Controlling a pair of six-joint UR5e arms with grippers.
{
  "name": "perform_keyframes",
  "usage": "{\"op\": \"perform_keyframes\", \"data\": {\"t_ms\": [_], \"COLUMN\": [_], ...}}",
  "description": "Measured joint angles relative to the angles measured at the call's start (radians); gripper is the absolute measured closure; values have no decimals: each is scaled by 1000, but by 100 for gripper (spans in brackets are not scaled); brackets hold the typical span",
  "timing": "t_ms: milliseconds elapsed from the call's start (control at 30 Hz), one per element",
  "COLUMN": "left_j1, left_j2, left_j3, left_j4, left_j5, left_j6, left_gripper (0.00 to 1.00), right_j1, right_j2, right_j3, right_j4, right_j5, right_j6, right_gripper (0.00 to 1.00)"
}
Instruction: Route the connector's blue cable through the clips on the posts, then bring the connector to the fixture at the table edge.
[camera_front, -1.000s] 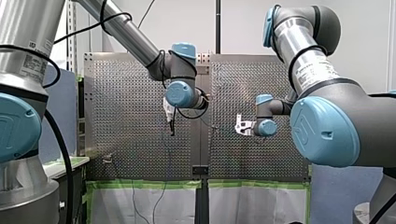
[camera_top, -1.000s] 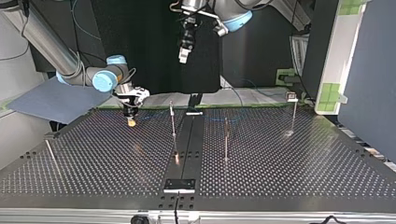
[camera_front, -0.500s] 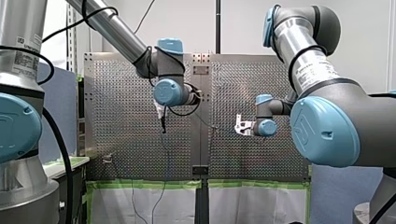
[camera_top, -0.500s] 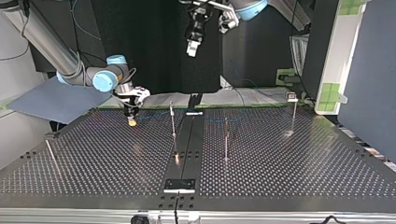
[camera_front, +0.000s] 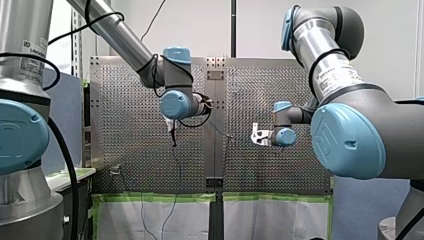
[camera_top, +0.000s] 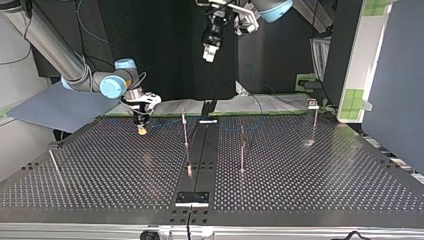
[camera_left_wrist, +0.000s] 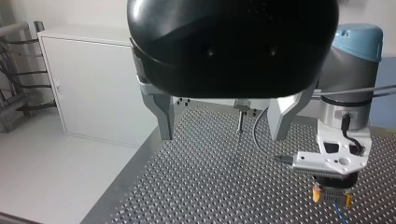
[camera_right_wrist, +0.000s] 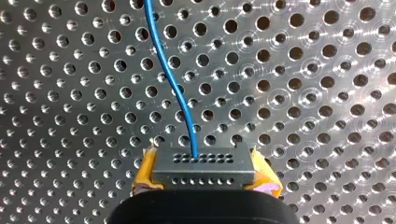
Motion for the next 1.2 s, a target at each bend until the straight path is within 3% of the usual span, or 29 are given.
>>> {"op": "perform_keyframes", "data": {"t_ms": [200,467,733,967,1200], "left_j1": [46,113,180,240,287], "left_j2": [11,71,125,83,26], "left_j3": [-42,-108,-176,-216,-213], "left_j4": [34,99,111,120,164], "left_j5": [43,109,176,193,197], "left_j6": [-37,-72,-69,-35,-49], "left_gripper": [0,0,0,0,0], "right_j1": [0,5,9,12,12], "right_j2": [0,0,0,0,0], "right_j3": [0,0,0,0,0], "right_j4": [2,1,2,2,-2], "right_j5": [0,1,1,1,1], "right_j6": [0,-3,-4,-5,-5], "right_gripper": [100,100,100,100,100]}}
